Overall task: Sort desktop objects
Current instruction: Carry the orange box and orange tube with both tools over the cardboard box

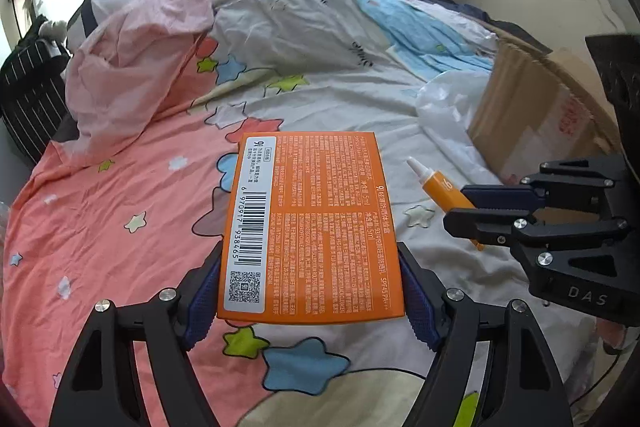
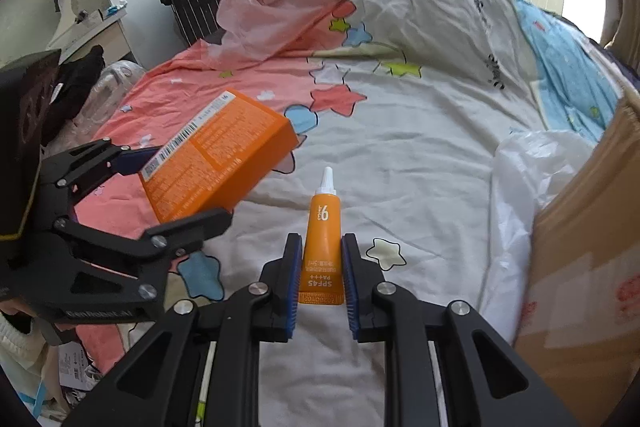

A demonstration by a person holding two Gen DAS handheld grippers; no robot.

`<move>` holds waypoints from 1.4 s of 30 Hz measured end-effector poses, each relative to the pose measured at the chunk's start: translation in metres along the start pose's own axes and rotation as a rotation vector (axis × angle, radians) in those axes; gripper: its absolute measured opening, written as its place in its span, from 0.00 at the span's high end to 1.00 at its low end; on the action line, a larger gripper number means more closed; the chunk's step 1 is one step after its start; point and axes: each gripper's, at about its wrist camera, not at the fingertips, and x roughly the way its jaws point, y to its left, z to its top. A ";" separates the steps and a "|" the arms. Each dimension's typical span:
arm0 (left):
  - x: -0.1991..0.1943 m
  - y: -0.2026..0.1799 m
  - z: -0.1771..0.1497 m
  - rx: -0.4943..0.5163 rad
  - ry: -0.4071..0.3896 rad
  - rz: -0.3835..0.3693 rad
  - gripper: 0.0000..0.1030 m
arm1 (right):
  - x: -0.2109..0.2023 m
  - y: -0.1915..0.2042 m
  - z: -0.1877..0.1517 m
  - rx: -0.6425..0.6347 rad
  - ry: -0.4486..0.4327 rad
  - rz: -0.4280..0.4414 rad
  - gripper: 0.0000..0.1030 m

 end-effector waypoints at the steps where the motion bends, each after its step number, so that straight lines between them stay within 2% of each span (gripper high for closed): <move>1: -0.005 -0.003 0.000 0.003 -0.007 -0.005 0.23 | -0.008 0.002 0.000 -0.001 -0.012 -0.001 0.82; 9: -0.055 -0.036 0.011 0.043 -0.097 -0.025 0.23 | -0.069 0.005 -0.006 0.007 -0.102 -0.048 0.82; 20: -0.091 -0.119 0.038 0.158 -0.177 -0.153 0.23 | -0.143 -0.026 -0.030 0.072 -0.185 -0.154 0.82; 24: -0.091 -0.151 0.047 0.205 -0.179 -0.189 0.23 | -0.168 -0.047 -0.041 0.109 -0.204 -0.205 0.82; 31: -0.080 -0.202 0.056 0.277 -0.166 -0.267 0.23 | -0.187 -0.087 -0.059 0.191 -0.191 -0.271 0.82; 38: -0.055 -0.227 0.065 0.283 -0.120 -0.316 0.23 | -0.198 -0.115 -0.072 0.249 -0.189 -0.322 0.82; 42: -0.046 -0.230 0.071 0.274 -0.110 -0.332 0.23 | -0.197 -0.128 -0.074 0.276 -0.185 -0.321 0.82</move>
